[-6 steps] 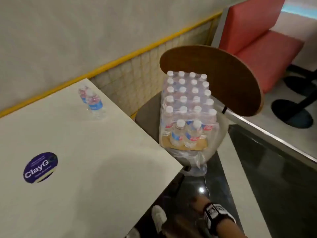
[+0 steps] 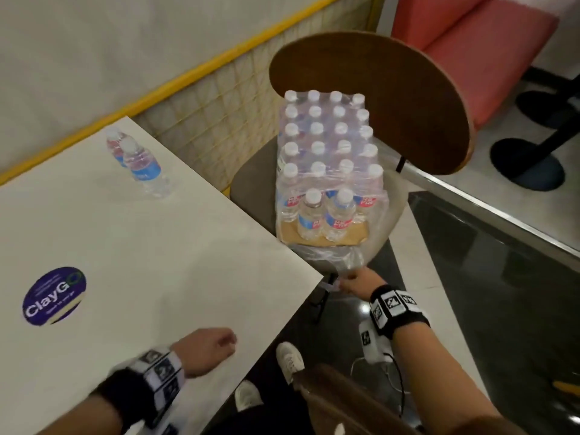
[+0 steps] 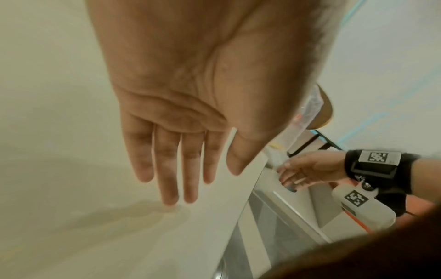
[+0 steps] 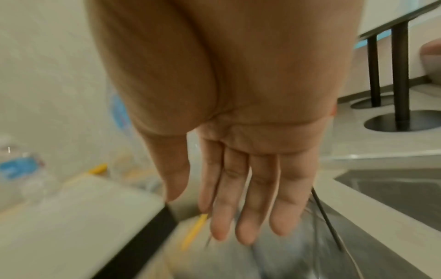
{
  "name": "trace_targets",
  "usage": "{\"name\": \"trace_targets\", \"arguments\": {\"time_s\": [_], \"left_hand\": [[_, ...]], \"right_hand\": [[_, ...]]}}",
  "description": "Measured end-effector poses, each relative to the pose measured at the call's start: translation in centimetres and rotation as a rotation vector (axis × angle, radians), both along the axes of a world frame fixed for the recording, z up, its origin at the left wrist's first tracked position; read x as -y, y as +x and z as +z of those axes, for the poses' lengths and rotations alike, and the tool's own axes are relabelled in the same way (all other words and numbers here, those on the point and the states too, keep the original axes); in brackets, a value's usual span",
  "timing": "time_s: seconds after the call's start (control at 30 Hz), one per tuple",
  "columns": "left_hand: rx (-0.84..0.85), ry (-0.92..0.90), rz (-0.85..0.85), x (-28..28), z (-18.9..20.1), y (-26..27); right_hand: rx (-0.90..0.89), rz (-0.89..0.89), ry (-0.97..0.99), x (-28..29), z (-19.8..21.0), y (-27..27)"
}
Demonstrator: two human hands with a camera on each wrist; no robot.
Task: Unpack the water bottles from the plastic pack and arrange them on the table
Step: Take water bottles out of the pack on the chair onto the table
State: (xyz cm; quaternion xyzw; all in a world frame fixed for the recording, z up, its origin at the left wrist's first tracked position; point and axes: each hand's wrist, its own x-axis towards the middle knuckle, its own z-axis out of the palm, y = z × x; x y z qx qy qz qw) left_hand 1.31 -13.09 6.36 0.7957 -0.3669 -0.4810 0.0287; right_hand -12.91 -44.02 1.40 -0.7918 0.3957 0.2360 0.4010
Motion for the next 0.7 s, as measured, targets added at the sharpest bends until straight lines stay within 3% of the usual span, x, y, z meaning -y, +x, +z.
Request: {"name": "trace_targets", "arguments": {"time_s": [0.17,0.27,0.37,0.5,0.7], "left_hand": [[0.026,-0.367,0.264,14.0,0.2,3.4],[-0.002,-0.614,0.37,19.6,2.2,4.2],[-0.025,-0.75,0.356,22.5,2.1,4.0],[0.064,-0.754,0.419,23.7,1.0,3.8],[0.073,-0.676,0.438,22.6,0.6,4.2]], "right_hand": [[0.287,-0.247,-0.08,4.1,4.4,4.1],[0.45,-0.24,-0.115,5.1,5.5,5.4],[0.574,-0.176,-0.066,5.1,6.4,6.3],[0.587,-0.074,-0.086,4.6,6.1,7.2],[0.552,-0.086,-0.113,4.6,5.8,7.3]]}}
